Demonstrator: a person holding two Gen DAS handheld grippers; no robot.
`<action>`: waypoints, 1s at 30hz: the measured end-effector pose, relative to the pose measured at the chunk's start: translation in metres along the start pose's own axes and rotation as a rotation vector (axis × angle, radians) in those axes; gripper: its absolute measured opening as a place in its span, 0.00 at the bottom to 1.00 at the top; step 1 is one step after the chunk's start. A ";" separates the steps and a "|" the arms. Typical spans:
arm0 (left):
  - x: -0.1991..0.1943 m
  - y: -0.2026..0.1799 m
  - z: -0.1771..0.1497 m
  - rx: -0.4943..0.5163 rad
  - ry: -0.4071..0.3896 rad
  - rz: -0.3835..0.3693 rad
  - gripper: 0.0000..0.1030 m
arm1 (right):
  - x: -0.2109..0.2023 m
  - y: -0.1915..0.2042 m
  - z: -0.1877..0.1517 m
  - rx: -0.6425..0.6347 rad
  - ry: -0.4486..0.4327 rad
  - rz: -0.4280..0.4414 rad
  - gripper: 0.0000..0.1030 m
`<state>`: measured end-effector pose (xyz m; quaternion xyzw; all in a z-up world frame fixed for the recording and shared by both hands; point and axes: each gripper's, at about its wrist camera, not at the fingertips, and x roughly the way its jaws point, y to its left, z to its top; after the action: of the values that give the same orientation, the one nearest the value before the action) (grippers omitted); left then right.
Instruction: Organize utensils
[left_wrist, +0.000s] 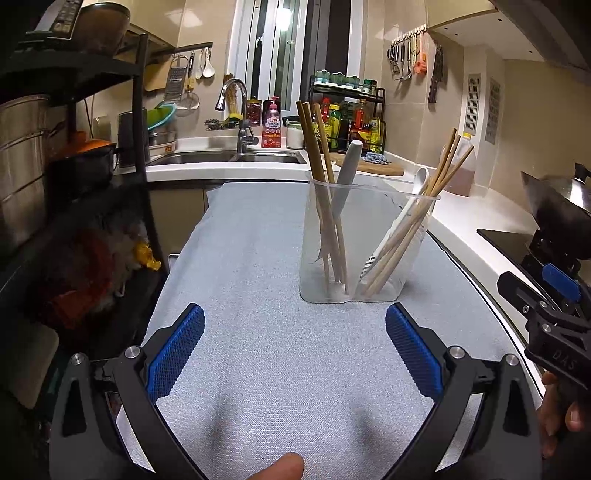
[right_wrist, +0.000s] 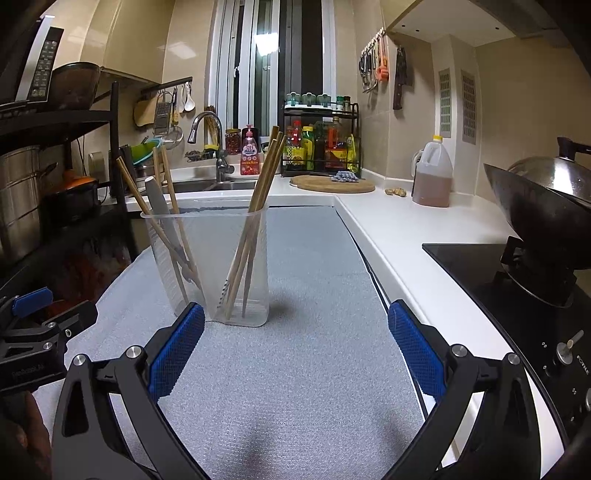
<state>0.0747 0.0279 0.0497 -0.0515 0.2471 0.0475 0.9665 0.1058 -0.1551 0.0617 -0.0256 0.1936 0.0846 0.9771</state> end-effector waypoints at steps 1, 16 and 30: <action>0.000 0.000 0.000 -0.001 0.000 0.000 0.93 | 0.000 0.000 0.000 -0.001 0.001 0.000 0.95; 0.000 0.001 0.000 0.001 -0.003 0.007 0.93 | 0.000 0.001 -0.002 -0.007 -0.005 -0.002 0.95; 0.003 -0.003 -0.002 0.014 0.004 0.014 0.93 | 0.000 0.001 -0.002 -0.008 -0.005 -0.001 0.95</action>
<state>0.0772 0.0246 0.0466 -0.0429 0.2499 0.0525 0.9659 0.1054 -0.1539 0.0598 -0.0293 0.1908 0.0847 0.9775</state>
